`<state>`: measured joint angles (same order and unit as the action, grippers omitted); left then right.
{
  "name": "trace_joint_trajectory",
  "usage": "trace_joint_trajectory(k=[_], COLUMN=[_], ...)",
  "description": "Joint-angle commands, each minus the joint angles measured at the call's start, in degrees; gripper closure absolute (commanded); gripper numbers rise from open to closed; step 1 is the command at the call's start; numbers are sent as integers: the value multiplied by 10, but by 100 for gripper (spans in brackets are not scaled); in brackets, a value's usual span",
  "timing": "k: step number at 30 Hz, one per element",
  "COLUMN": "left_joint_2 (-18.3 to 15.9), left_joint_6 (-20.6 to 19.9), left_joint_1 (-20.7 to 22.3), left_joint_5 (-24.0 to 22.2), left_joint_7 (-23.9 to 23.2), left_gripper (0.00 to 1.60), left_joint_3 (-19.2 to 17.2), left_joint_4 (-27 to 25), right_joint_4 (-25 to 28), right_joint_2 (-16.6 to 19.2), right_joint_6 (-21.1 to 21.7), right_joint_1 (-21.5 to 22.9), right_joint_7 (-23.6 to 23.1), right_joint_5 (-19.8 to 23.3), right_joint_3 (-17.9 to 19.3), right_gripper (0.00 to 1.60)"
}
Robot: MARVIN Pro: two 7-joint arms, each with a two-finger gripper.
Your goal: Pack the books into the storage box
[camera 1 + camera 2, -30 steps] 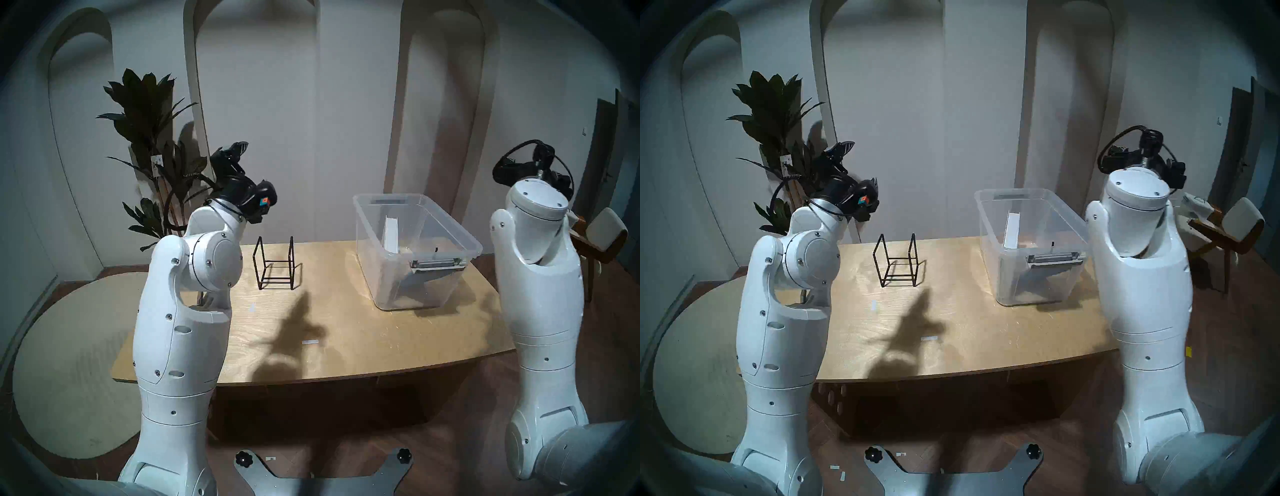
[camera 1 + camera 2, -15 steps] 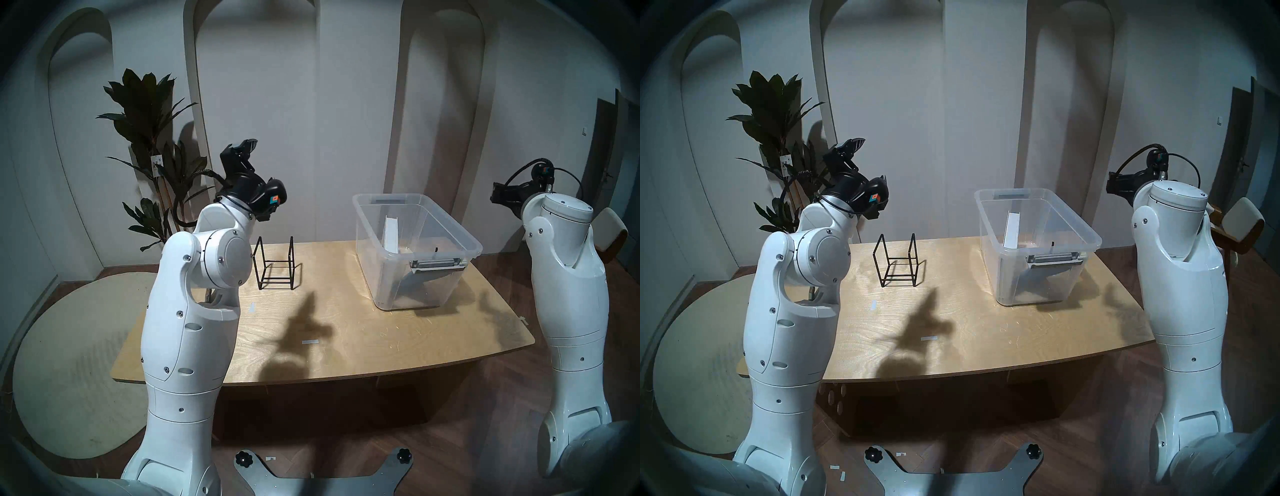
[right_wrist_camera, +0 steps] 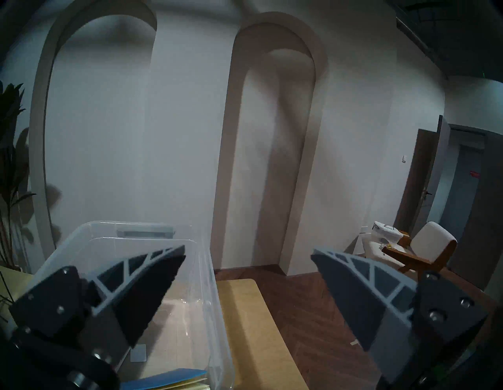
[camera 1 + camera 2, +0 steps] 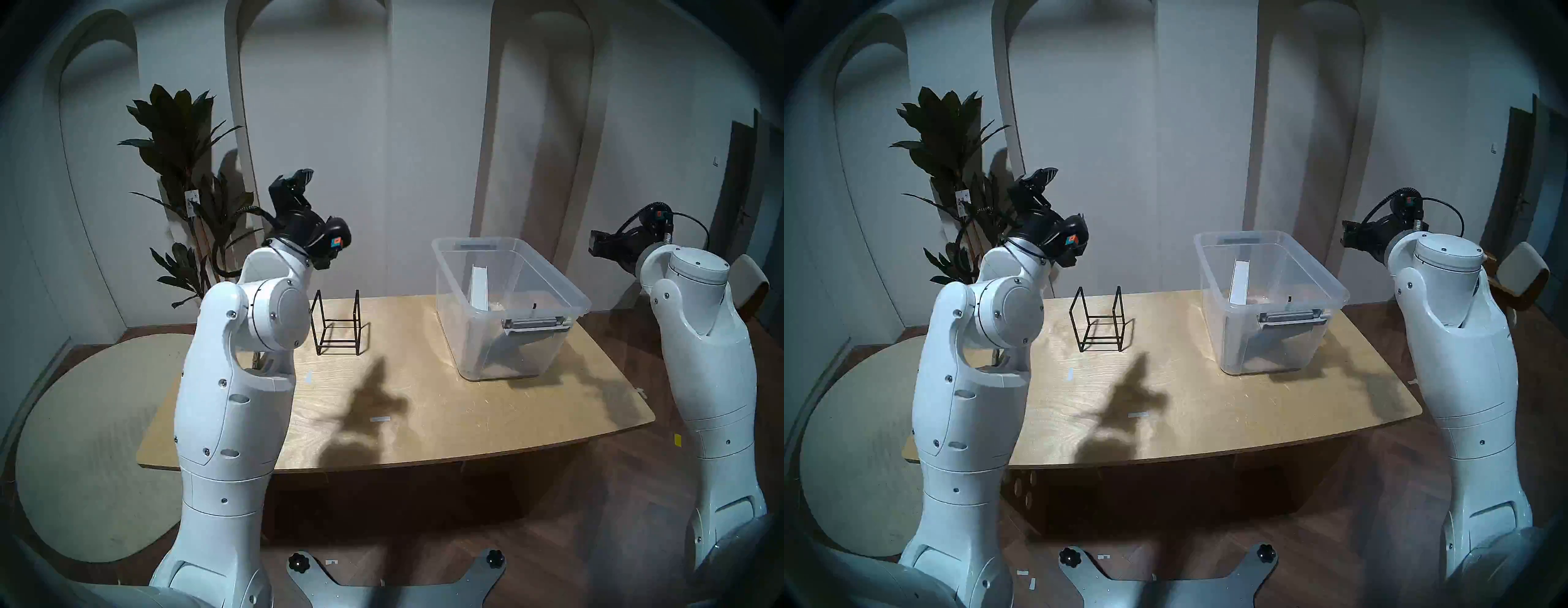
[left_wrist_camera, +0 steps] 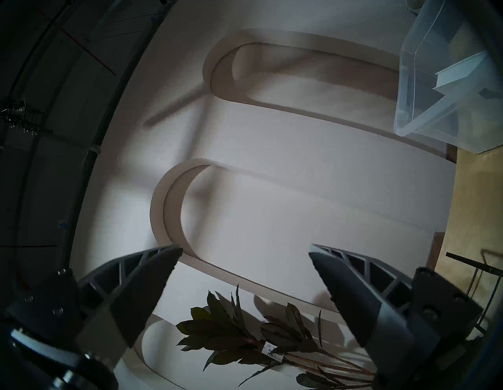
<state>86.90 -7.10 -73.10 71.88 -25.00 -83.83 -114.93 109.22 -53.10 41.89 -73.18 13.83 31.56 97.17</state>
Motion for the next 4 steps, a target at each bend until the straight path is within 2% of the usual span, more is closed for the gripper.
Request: trace_joint_trajectory(k=[1, 4], left_joint_2=[0, 0], left_joint_6=[4, 4], left_joint_1=[14, 14], left_joint_5=[-2, -2], left_joint_7=[3, 3], left_gripper=[0, 0], left_joint_3=[-2, -2], left_joint_4=[-8, -8], right_joint_4=[5, 5], right_joint_2=[12, 12], right_joint_6=[-18, -19], right_joint_1=[4, 3], right_joint_7=[-8, -11], right_joint_5=[-6, -7], right_joint_3=[7, 7], right_gripper=[0, 0])
